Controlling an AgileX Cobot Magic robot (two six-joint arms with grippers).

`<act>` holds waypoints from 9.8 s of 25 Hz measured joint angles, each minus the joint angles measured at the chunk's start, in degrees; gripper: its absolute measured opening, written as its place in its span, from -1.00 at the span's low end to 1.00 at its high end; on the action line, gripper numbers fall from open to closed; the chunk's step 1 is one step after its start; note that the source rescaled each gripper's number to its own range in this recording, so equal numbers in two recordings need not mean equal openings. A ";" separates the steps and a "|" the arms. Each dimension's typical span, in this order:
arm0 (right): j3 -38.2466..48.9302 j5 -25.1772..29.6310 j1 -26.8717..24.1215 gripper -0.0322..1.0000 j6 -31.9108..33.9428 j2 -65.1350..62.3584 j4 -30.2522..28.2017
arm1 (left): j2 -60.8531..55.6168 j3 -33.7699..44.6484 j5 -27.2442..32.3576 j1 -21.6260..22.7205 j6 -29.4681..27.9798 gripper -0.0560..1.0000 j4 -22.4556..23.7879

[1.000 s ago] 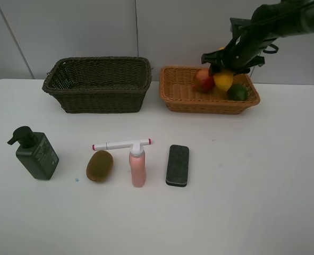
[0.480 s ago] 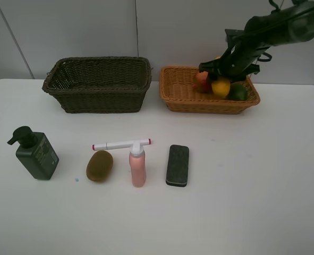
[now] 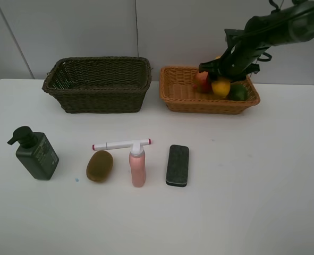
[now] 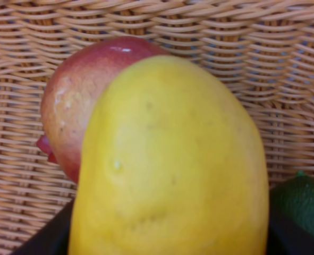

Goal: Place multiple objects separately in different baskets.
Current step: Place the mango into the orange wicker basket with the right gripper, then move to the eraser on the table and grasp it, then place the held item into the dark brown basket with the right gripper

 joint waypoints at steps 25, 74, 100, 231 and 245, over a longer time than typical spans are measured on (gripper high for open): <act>0.00 0.60 0.00 1.00 0.00 -1.24 -5.59 | 0.00 0.00 0.00 0.00 0.00 1.00 0.00; 23.93 9.33 23.64 1.00 21.29 -9.58 7.37 | 0.00 0.00 0.00 0.00 0.00 1.00 0.00; 23.93 9.21 24.65 1.00 22.43 -6.05 7.37 | 0.00 0.00 0.00 0.00 0.00 1.00 0.00; -24.01 -14.72 24.65 -0.93 6.96 13.96 -6.91 | 0.00 0.00 0.00 0.00 0.00 1.00 0.00; -24.19 -17.34 24.65 -0.93 6.38 15.57 -7.76 | 0.00 0.00 0.00 0.00 0.00 1.00 0.00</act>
